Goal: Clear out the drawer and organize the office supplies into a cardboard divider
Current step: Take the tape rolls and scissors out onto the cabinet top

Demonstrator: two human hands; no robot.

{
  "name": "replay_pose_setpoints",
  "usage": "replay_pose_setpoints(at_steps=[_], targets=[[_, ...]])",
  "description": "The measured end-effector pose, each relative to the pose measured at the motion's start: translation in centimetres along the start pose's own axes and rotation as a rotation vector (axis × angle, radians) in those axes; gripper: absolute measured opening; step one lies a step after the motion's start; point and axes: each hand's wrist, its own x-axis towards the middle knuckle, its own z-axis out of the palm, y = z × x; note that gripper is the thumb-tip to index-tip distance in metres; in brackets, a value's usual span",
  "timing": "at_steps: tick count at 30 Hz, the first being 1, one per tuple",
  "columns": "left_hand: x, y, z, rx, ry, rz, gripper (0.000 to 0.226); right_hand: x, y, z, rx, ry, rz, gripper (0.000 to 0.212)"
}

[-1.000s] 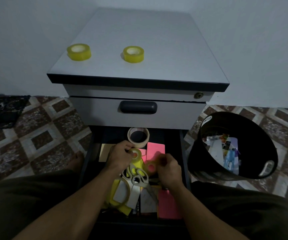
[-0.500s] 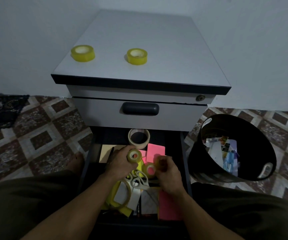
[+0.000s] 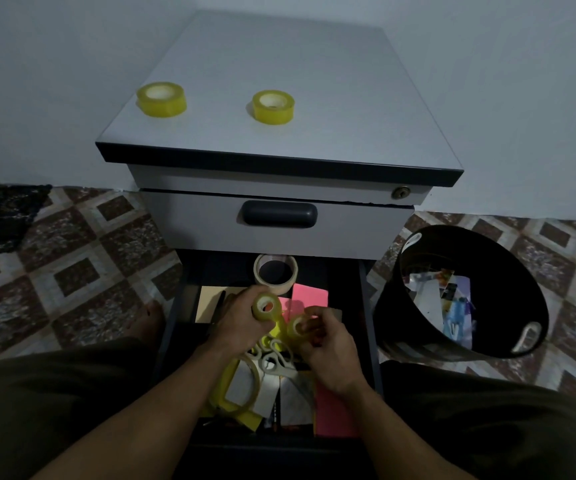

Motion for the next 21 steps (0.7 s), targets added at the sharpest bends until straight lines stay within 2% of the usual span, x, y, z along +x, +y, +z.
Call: replay_pose_setpoints(at_steps=[5,9,12,21], targets=[[0.0,-0.1,-0.3,0.009,-0.035,-0.027,0.067,-0.2,0.6,0.3,-0.075,0.048,-0.019,0.055],[0.0,-0.1,-0.4,0.017,-0.061,-0.031,0.07,0.2,0.9,0.2,-0.112,-0.044,-0.054,0.077],[0.1,0.0,-0.4,0.031,-0.064,-0.017,0.071,0.6,1.0,0.1,-0.136,-0.103,-0.069,0.07],[0.4,-0.1,-0.1,0.014,-0.056,-0.001,0.067,0.6,2.0,0.7,-0.219,-0.088,-0.101,0.069]])
